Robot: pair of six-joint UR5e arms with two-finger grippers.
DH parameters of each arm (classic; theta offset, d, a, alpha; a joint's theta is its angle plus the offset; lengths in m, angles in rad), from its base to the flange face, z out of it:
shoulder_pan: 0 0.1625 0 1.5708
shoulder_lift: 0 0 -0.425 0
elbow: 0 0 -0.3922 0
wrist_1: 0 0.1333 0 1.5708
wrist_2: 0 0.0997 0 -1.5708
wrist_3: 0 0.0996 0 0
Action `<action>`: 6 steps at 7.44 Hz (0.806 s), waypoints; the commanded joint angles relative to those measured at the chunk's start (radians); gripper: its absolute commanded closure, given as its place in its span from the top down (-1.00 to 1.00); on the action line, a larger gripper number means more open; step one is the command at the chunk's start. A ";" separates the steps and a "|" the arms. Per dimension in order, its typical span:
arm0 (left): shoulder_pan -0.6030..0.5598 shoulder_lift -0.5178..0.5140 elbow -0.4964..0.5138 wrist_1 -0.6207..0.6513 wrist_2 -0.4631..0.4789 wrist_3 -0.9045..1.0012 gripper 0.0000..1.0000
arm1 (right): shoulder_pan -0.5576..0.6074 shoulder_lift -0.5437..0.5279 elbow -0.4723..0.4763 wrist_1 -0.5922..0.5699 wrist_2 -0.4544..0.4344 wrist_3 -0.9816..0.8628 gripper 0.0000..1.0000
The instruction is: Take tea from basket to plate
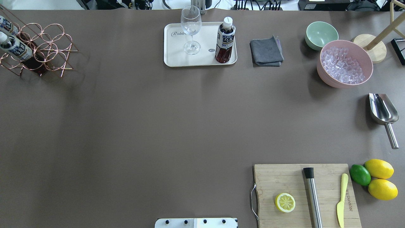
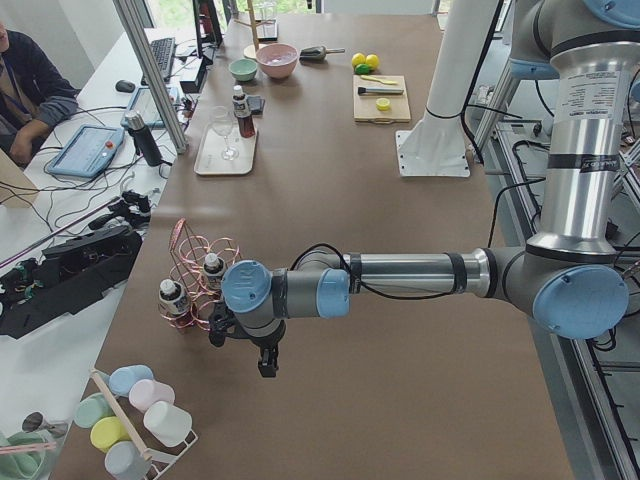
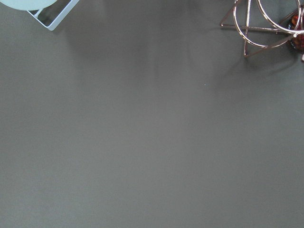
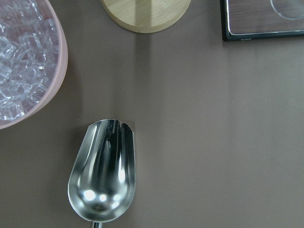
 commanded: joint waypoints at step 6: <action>0.000 0.006 0.001 -0.001 0.000 0.000 0.95 | 0.000 -0.011 0.002 0.000 0.002 0.009 0.99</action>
